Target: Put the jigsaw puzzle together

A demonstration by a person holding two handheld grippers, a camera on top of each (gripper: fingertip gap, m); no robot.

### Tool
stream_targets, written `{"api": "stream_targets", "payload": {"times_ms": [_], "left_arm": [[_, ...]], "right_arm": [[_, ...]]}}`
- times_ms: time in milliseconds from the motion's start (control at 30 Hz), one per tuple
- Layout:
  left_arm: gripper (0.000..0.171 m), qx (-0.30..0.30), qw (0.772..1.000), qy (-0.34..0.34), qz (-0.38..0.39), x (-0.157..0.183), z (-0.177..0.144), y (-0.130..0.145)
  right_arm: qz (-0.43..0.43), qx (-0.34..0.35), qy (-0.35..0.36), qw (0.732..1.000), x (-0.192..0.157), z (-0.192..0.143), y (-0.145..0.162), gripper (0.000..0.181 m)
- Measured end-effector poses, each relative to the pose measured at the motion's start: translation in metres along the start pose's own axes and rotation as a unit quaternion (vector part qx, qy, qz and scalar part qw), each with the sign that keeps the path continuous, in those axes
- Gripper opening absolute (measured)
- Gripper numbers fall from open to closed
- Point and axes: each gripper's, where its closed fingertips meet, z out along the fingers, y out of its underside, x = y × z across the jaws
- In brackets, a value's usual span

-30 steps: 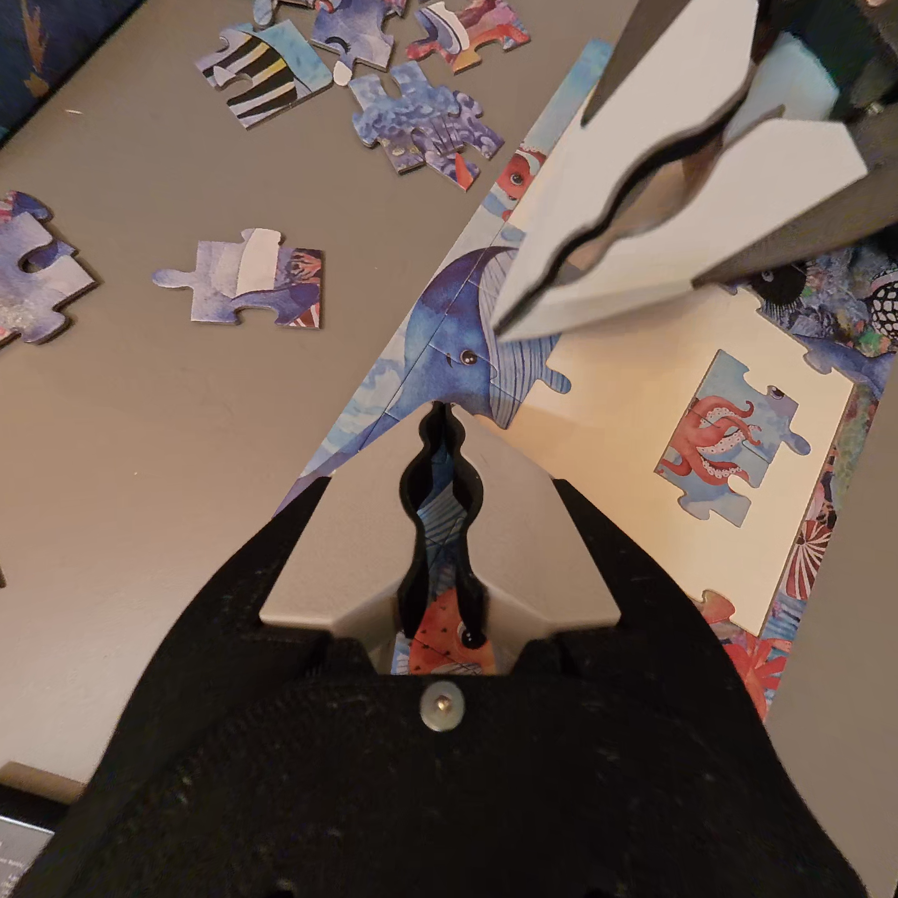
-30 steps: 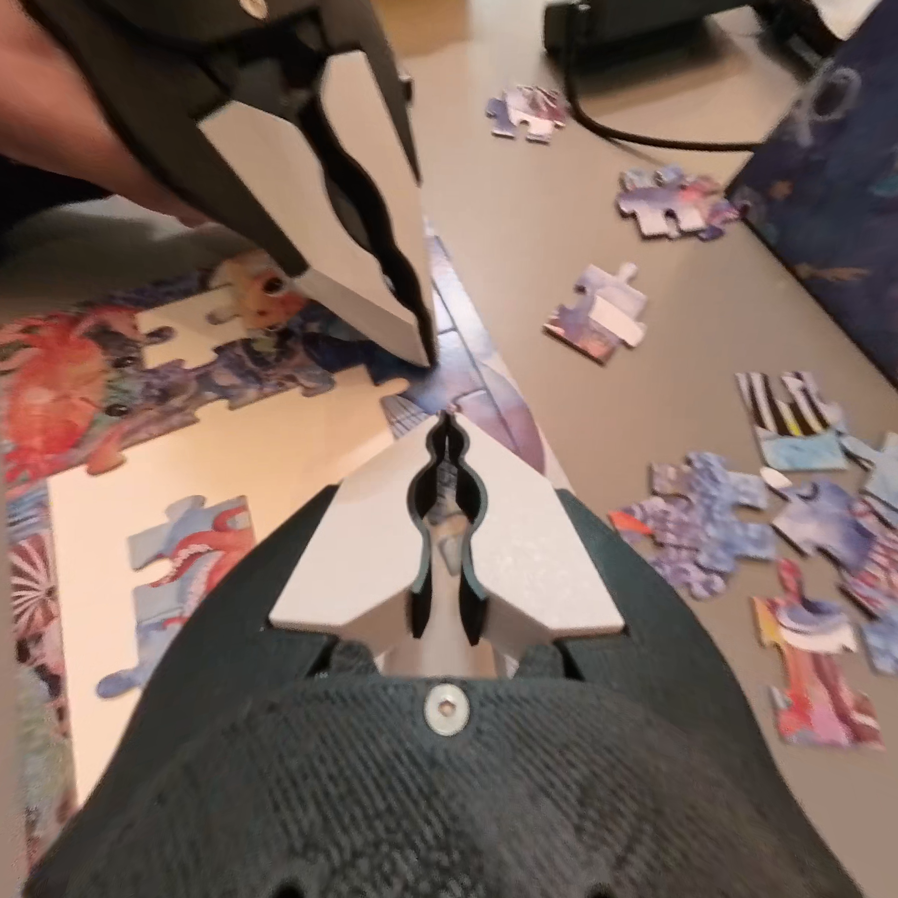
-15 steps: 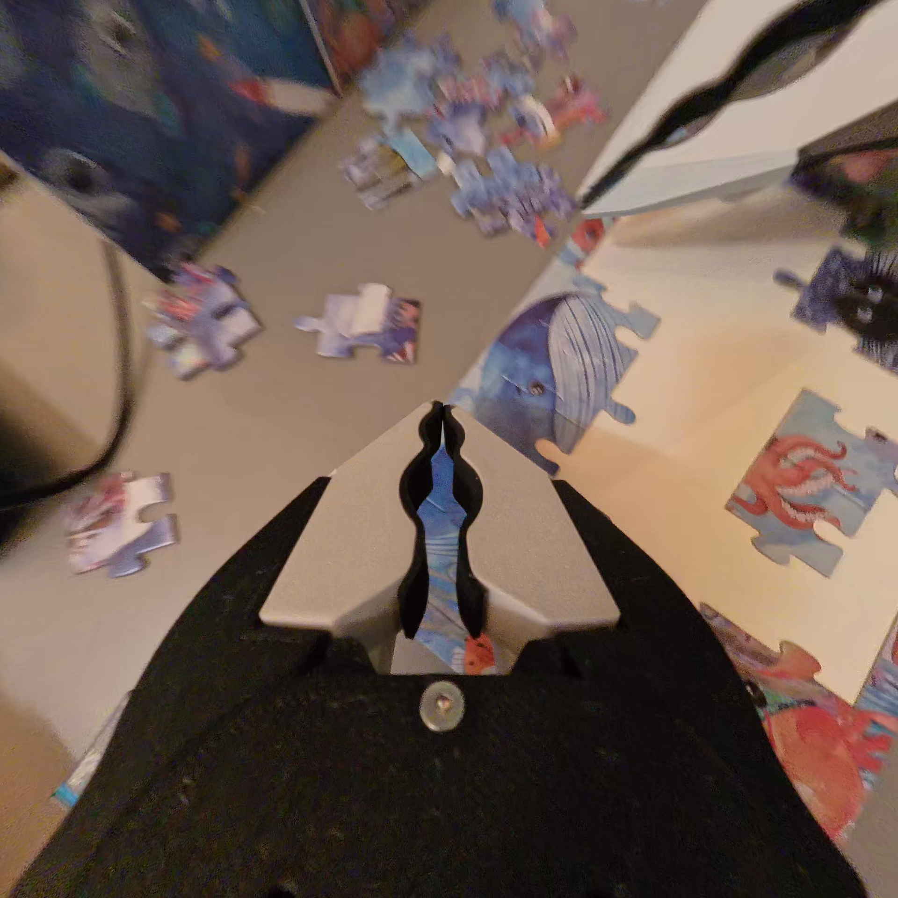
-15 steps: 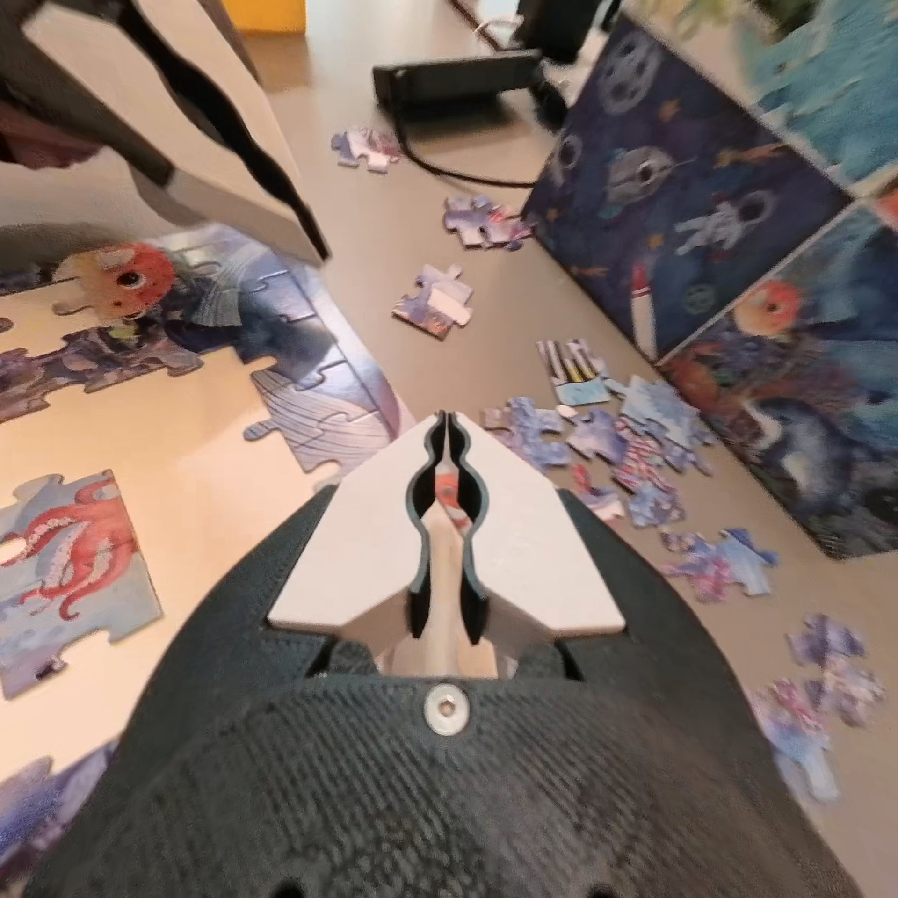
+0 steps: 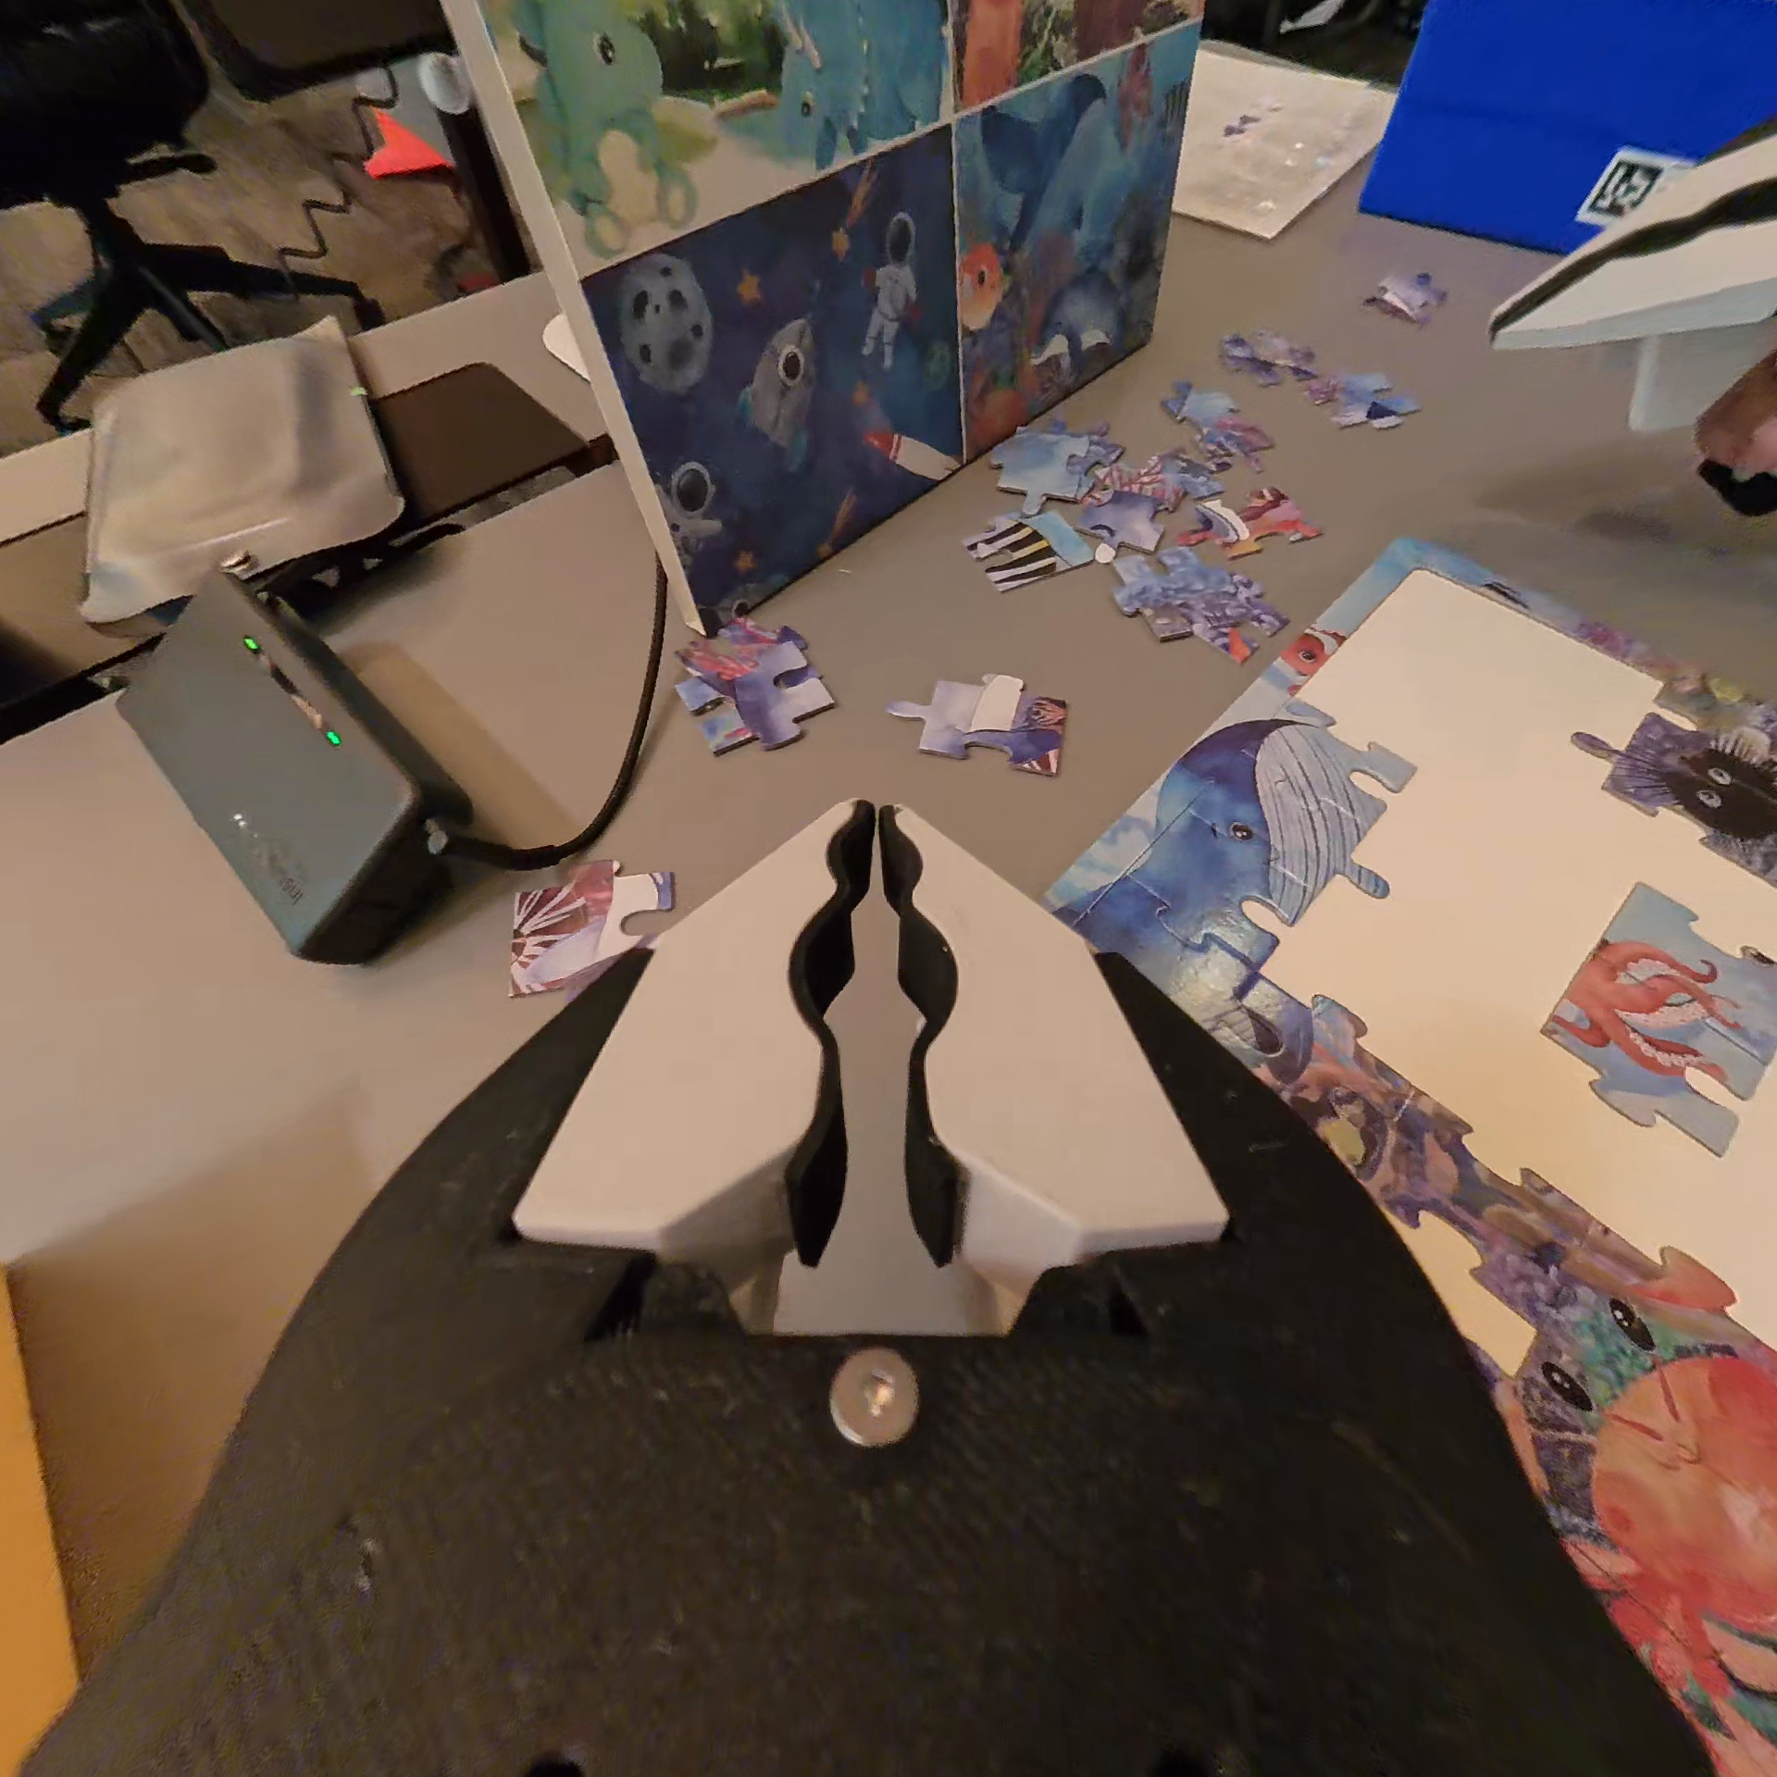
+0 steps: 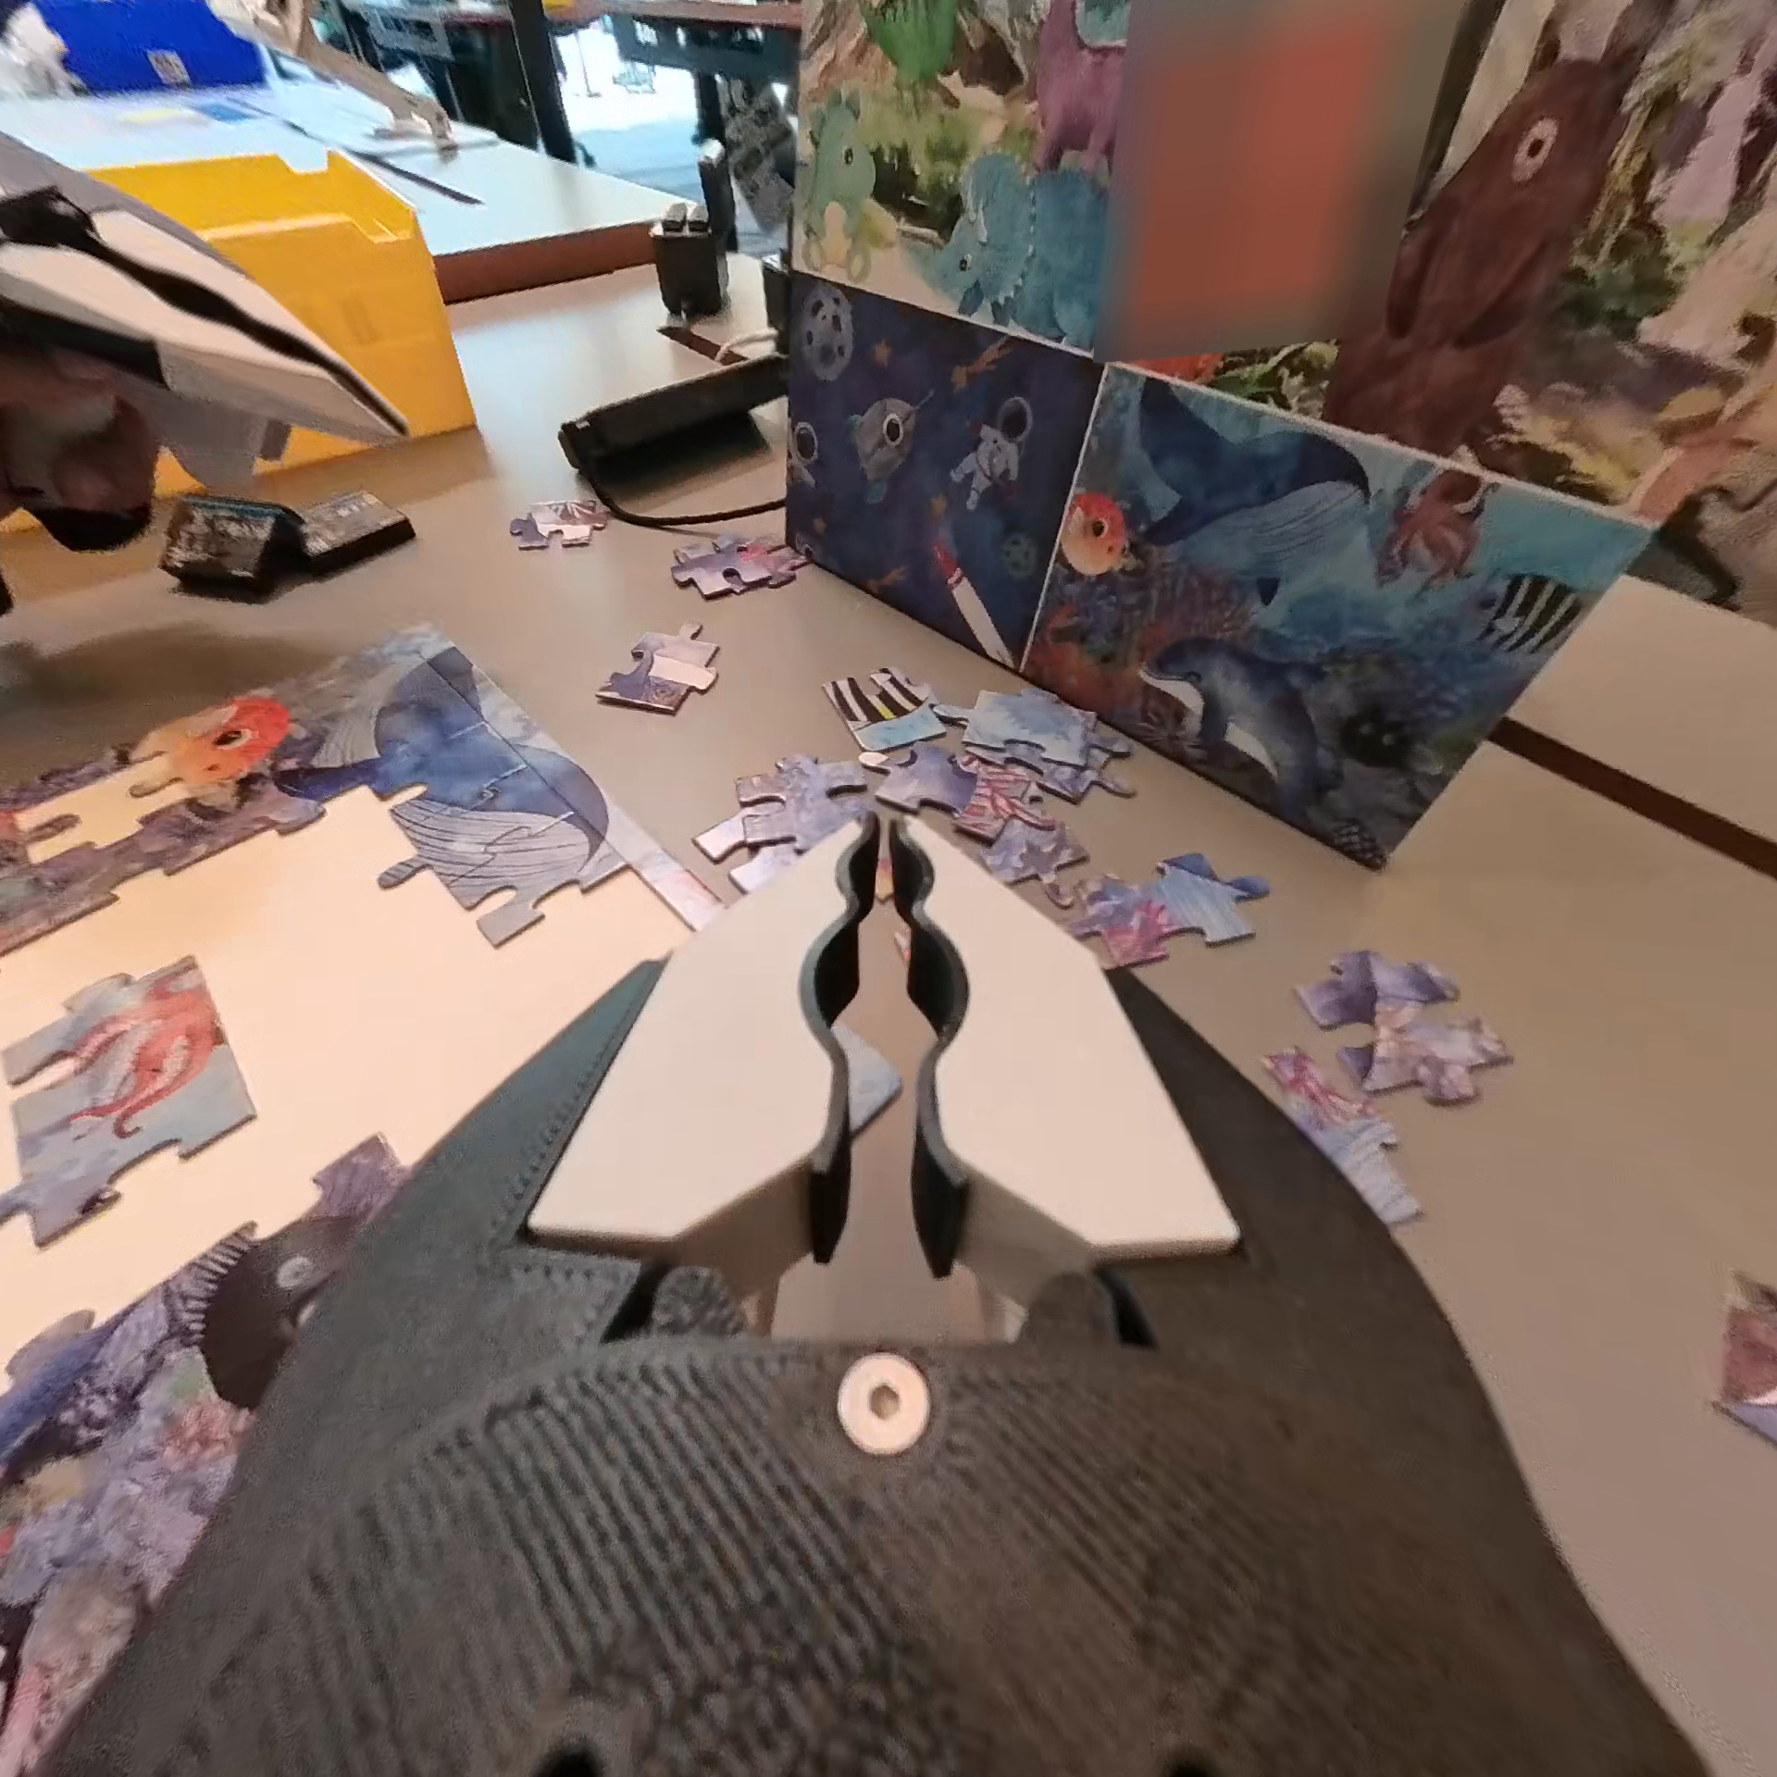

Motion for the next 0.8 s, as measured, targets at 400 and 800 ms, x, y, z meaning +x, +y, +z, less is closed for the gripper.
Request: {"api": "stream_targets", "payload": {"times_ms": [400, 800], "left_arm": [[0.000, -0.045, 0.997, -0.015, 0.056, 0.010, 0.012, 0.012], [0.000, -0.007, 0.998, -0.025, 0.052, 0.008, 0.006, -0.001]], "right_arm": [[0.031, -0.005, -0.040, 0.999, -0.015, 0.012, 0.009, 0.003], [0.070, 0.059, -0.034, 0.995, -0.002, 0.001, -0.006, 0.000]]}}
